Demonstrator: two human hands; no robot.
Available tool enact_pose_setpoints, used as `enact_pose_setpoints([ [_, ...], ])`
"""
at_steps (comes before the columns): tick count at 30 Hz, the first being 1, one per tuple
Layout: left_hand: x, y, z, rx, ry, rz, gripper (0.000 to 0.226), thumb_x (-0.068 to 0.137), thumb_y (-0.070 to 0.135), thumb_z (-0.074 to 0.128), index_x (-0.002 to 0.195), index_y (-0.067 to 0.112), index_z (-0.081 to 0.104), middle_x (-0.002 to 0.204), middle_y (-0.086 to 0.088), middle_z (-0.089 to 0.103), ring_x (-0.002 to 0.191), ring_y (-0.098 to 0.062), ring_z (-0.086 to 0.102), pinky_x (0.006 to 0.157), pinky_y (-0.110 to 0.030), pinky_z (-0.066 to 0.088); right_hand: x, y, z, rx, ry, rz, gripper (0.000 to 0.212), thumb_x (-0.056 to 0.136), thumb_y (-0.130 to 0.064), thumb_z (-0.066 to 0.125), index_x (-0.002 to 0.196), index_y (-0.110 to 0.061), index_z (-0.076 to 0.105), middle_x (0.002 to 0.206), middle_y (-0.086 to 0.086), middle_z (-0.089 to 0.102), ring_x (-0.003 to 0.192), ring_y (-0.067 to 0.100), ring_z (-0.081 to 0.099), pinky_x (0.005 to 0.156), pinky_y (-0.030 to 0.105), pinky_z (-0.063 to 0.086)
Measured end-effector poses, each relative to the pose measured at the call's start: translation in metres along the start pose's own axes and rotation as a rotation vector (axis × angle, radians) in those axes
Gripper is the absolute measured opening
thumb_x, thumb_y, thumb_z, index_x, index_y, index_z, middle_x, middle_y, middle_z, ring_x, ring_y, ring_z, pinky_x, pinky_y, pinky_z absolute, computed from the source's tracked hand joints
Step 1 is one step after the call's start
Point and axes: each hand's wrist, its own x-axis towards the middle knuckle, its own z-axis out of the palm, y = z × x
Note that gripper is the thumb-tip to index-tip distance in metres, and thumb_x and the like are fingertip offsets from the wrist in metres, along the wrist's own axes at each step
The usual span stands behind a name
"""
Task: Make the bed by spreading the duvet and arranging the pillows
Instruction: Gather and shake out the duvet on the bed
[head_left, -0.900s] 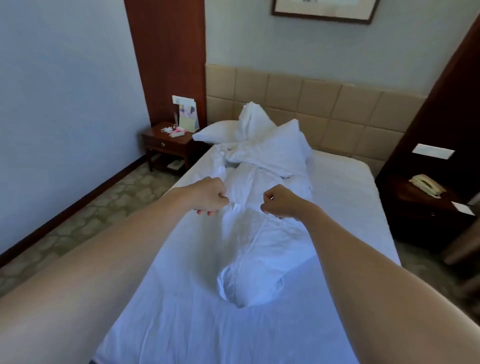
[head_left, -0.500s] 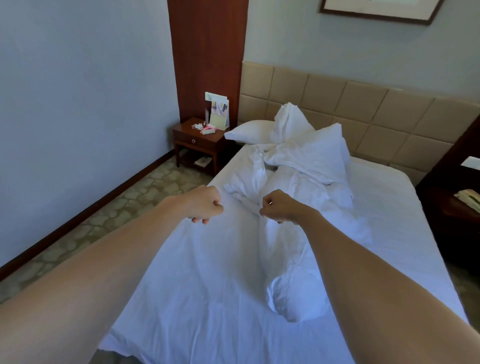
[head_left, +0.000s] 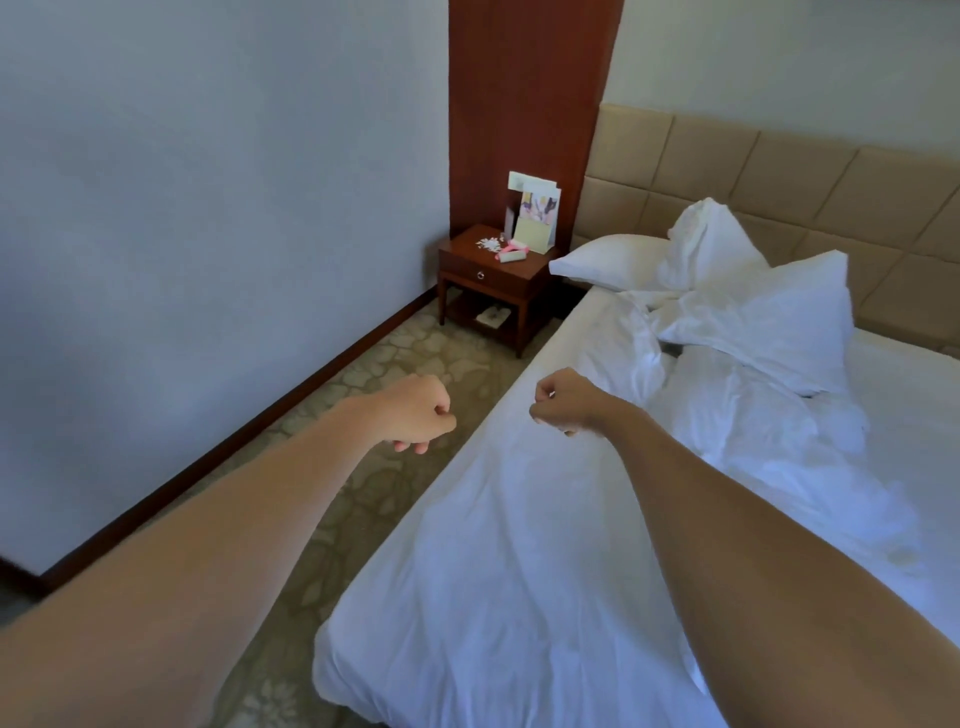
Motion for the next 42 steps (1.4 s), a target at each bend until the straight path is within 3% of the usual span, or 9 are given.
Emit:
enact_pose_setpoints([
  [7, 0.061, -0.095, -0.048, 0.055, -0.065, 0.014, 0.030, 0.098, 0.017, 0.043, 0.087, -0.005, 0.060, 0.067, -0.014, 0.070, 0.030, -0.009, 0.042, 0.046, -0.020, 0.041, 0.116, -0.039, 0.062, 0.038, -0.046, 0.015, 0.036, 0.084, 0.000, 0.051, 0.057, -0.016, 0.032, 0.055, 0.001, 0.037, 0.051, 0.016, 0.039, 0.051, 0.026, 0.039],
  [11, 0.115, -0.153, -0.104, 0.148, -0.078, 0.026, 0.030, 0.096, 0.019, 0.045, 0.077, 0.001, 0.058, 0.064, -0.010, 0.070, 0.033, -0.012, 0.043, 0.050, -0.027, 0.045, 0.196, -0.058, 0.089, 0.099, 0.000, 0.058, 0.041, 0.087, 0.001, 0.051, 0.056, -0.016, 0.030, 0.054, -0.001, 0.035, 0.046, 0.008, 0.039, 0.048, 0.021, 0.036],
  [15, 0.170, -0.198, -0.169, 0.198, -0.057, 0.056, 0.034, 0.098, 0.023, 0.045, 0.068, 0.007, 0.053, 0.062, -0.008, 0.069, 0.035, -0.014, 0.045, 0.047, -0.023, 0.042, 0.259, -0.075, 0.094, 0.110, 0.013, 0.111, 0.039, 0.088, -0.001, 0.052, 0.057, -0.014, 0.032, 0.058, 0.002, 0.036, 0.054, 0.014, 0.039, 0.045, 0.020, 0.036],
  [19, 0.222, -0.224, -0.210, 0.176, -0.105, 0.097, 0.033, 0.098, 0.021, 0.045, 0.072, 0.004, 0.056, 0.065, -0.010, 0.070, 0.037, -0.015, 0.045, 0.043, -0.021, 0.040, 0.306, -0.103, 0.067, 0.132, 0.060, 0.159, 0.038, 0.088, 0.000, 0.053, 0.058, -0.013, 0.033, 0.060, 0.004, 0.038, 0.057, 0.015, 0.044, 0.046, 0.021, 0.036],
  [25, 0.332, -0.233, -0.227, 0.164, -0.169, 0.248, 0.035, 0.098, 0.022, 0.046, 0.066, 0.009, 0.052, 0.060, -0.006, 0.068, 0.034, -0.011, 0.044, 0.046, -0.024, 0.042, 0.363, -0.102, 0.028, 0.147, 0.275, 0.251, 0.037, 0.086, -0.001, 0.053, 0.057, -0.015, 0.034, 0.059, 0.001, 0.036, 0.055, 0.014, 0.037, 0.054, 0.021, 0.035],
  [29, 0.409, -0.238, -0.225, 0.259, -0.293, 0.348, 0.033, 0.096, 0.022, 0.045, 0.068, 0.007, 0.054, 0.058, -0.004, 0.069, 0.032, -0.010, 0.045, 0.049, -0.024, 0.042, 0.396, -0.081, 0.020, 0.156, 0.338, 0.404, 0.035, 0.082, 0.000, 0.054, 0.057, -0.015, 0.035, 0.056, 0.001, 0.038, 0.051, 0.016, 0.037, 0.049, 0.021, 0.034],
  [33, 0.484, -0.232, -0.258, 0.290, -0.320, 0.452, 0.033, 0.098, 0.025, 0.046, 0.073, 0.007, 0.058, 0.058, -0.002, 0.069, 0.034, -0.012, 0.047, 0.046, -0.022, 0.040, 0.426, -0.075, -0.005, 0.154, 0.411, 0.572, 0.031, 0.084, -0.005, 0.057, 0.060, -0.014, 0.039, 0.058, 0.003, 0.044, 0.052, 0.018, 0.041, 0.049, 0.023, 0.036],
  [38, 0.572, -0.201, -0.318, 0.239, -0.318, 0.568, 0.035, 0.098, 0.025, 0.047, 0.068, 0.008, 0.051, 0.059, -0.006, 0.069, 0.037, -0.017, 0.047, 0.051, -0.028, 0.047, 0.469, -0.086, -0.061, 0.184, 0.536, 0.645, 0.032, 0.082, -0.005, 0.062, 0.059, -0.014, 0.042, 0.055, 0.004, 0.046, 0.048, 0.018, 0.043, 0.051, 0.026, 0.039],
  [42, 0.624, -0.157, -0.317, 0.310, -0.399, 0.691, 0.034, 0.097, 0.028, 0.046, 0.070, 0.009, 0.054, 0.058, -0.006, 0.069, 0.037, -0.017, 0.050, 0.057, -0.035, 0.053, 0.488, -0.073, -0.099, 0.232, 0.608, 0.680, 0.035, 0.083, -0.006, 0.063, 0.059, -0.015, 0.039, 0.054, 0.004, 0.045, 0.049, 0.019, 0.043, 0.052, 0.026, 0.040],
])
